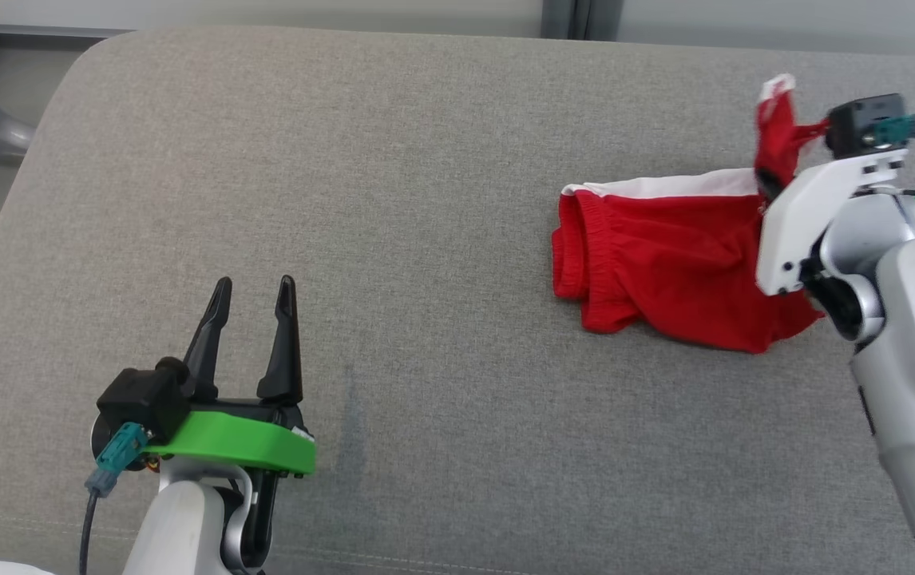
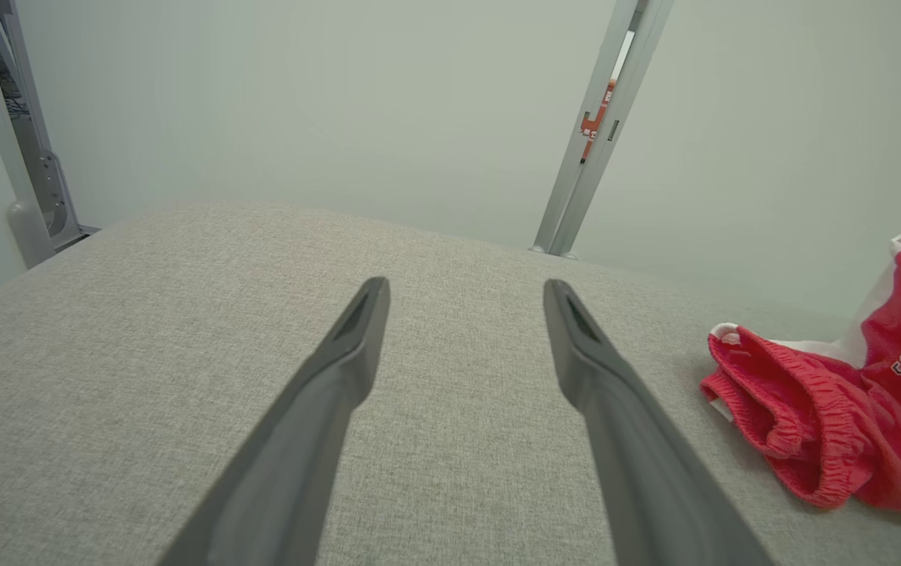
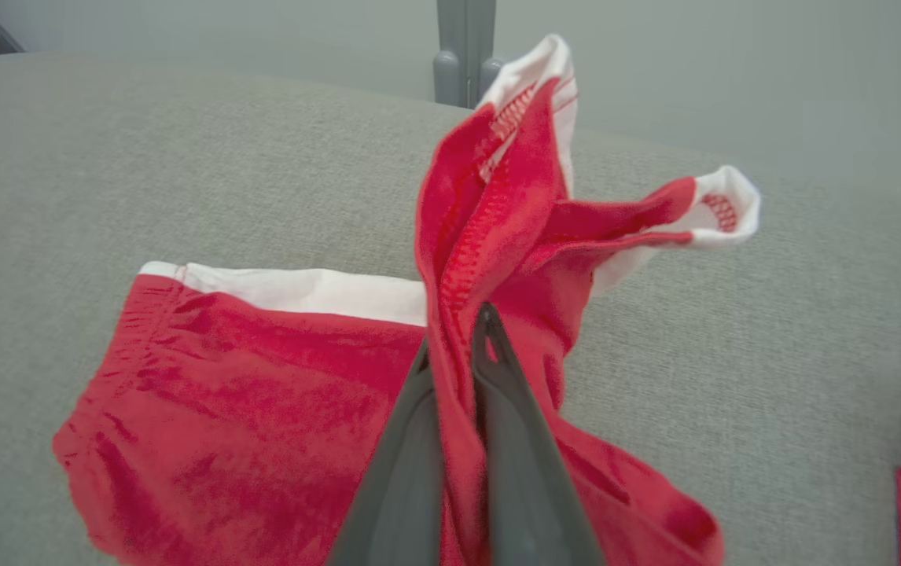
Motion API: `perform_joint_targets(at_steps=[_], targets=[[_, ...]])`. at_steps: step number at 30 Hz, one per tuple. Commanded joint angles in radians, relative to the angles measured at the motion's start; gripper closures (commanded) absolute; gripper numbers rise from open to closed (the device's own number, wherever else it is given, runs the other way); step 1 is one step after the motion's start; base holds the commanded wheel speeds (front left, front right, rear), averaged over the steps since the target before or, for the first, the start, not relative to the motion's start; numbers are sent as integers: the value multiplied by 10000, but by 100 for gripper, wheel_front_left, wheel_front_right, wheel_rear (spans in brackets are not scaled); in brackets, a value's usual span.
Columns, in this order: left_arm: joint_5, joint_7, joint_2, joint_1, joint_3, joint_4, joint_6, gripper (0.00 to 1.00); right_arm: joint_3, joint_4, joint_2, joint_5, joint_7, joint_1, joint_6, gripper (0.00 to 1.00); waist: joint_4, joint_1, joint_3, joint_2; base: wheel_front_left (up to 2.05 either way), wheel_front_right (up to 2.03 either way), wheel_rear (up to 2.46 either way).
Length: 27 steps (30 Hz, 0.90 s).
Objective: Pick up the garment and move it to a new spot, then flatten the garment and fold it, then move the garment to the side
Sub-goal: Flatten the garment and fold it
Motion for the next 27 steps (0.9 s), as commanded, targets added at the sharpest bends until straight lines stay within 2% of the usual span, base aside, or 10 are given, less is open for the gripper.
perform_joint_targets(at_steps=[1,4,9,17,18,19,23,27], targets=[[-18,4,20,-122,-38,-36,-42,0,181,-207,123,-95,278,169,-13,100,48,0,63,0,0,0,0],[-88,4,19,-282,-152,-66,-44,0,651,-448,581,-126,878,11,-12,100,166,0,190,0,0,0,0],[-209,4,19,-446,-372,-61,-39,0,1144,-36,1137,-117,1400,-348,-12,100,427,0,314,0,0,0,0],[-391,4,19,-537,-689,-18,-40,0,1269,1179,1673,-210,1109,-773,-10,100,850,0,358,0,0,0,0],[-389,4,19,-516,-692,-11,-40,0,1262,1292,1738,-146,1040,-814,-10,72,874,0,345,0,0,0,0],[-383,4,20,-493,-688,-4,-40,0,1237,1342,1790,-73,953,-852,-10,0,887,0,336,0,0,0,0],[-302,4,20,-351,-641,35,-39,0,1098,1190,2026,738,564,-792,-10,0,876,0,217,0,0,0,0],[-170,4,19,-193,-495,83,-41,0,907,482,2096,1838,373,-533,-10,0,708,0,3,0,0,0,0]])
